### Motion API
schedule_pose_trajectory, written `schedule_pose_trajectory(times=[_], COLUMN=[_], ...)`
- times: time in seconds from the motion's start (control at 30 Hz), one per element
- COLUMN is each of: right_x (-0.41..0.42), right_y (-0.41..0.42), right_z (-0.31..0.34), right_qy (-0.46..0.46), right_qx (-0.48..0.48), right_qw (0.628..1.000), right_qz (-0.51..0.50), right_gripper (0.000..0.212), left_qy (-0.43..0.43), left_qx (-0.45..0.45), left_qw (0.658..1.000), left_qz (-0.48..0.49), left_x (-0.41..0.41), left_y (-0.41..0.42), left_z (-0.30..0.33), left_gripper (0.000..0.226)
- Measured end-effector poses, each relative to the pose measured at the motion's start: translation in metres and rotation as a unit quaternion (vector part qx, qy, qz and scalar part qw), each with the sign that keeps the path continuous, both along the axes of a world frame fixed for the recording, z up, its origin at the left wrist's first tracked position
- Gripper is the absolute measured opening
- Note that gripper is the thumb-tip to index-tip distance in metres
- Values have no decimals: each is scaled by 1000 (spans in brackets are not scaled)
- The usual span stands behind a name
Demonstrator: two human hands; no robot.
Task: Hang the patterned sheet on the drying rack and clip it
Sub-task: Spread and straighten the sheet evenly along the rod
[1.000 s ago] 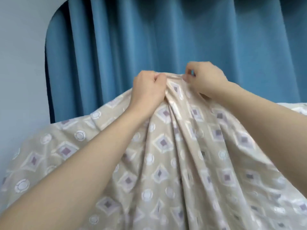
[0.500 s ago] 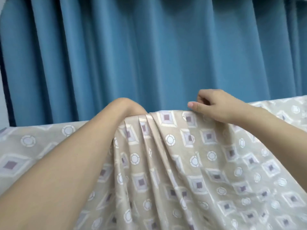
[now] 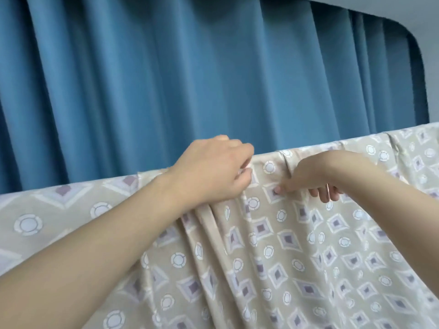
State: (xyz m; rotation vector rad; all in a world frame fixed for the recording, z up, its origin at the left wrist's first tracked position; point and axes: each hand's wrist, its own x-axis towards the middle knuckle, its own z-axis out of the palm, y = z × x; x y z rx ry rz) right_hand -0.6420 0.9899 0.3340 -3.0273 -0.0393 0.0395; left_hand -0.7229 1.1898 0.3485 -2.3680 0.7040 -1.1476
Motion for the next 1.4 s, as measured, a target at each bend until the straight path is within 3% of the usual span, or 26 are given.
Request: schedule_pose_trajectory(times=[0.1,0.2,0.27,0.33,0.4,0.47,0.53,0.6,0.67,0.7,0.77,0.83,0.9,0.93,1.0,1.03,1.1,1.13,1.2,1.27,1.4], right_x=[8,7,5,6,9,15,25,40,59,66,75,82,85,85,86,88,93,96,103,108,120], right_y=[-6,-15,-24,-30,-36,-39,-35,-25,-13,-8,-3,2,3,1,-9,-17,-33,-42,-65,-90,-135], right_z=[-14,-14,-5,8,23,40,56,67,74,76,73,63,53,50,50,50,48,43,30,19,0], right_qy=[16,43,26,-16,-59,-91,-128,-198,-270,-296,-312,-244,-104,-59,-72,-111,-177,-202,-269,-342,-457], right_qx=[19,185,282,366,482,600,652,646,610,566,401,214,121,105,129,154,191,204,244,277,229], right_qw=[999,978,952,923,868,789,740,730,739,762,853,938,980,987,982,974,955,946,918,883,844], right_qz=[39,87,112,118,104,95,105,102,100,109,118,121,118,108,114,123,143,151,161,166,161], right_gripper=[46,36,36,29,20,19,20,17,16,15,19,27,26,27,31,34,41,43,44,45,43], left_qy=[23,-22,-86,-127,-131,-135,-137,-100,-93,-94,-88,-24,152,253,356,345,225,193,226,253,141], left_qx=[152,214,221,191,127,23,-122,-239,-305,-334,-379,-387,-295,-234,-172,-155,-131,-133,-165,-163,-116], left_qw=[988,977,971,973,982,986,977,963,946,936,918,909,899,875,842,861,934,954,951,937,961], left_qz=[6,8,9,17,47,92,105,72,52,54,82,153,287,341,366,341,243,185,131,179,209], left_x=[0,8,10,12,10,10,12,27,50,62,82,96,105,108,108,105,92,85,77,74,85], left_y=[1,10,10,9,1,-6,-12,-17,-18,-18,-16,-15,-14,-13,-20,-28,-46,-59,-80,-96,-118], left_z=[-24,-35,-26,-14,-2,12,37,65,84,89,87,76,62,56,53,53,54,51,35,19,4], left_gripper=[35,26,34,32,16,18,11,4,14,17,17,12,2,9,20,25,31,31,33,46,51])
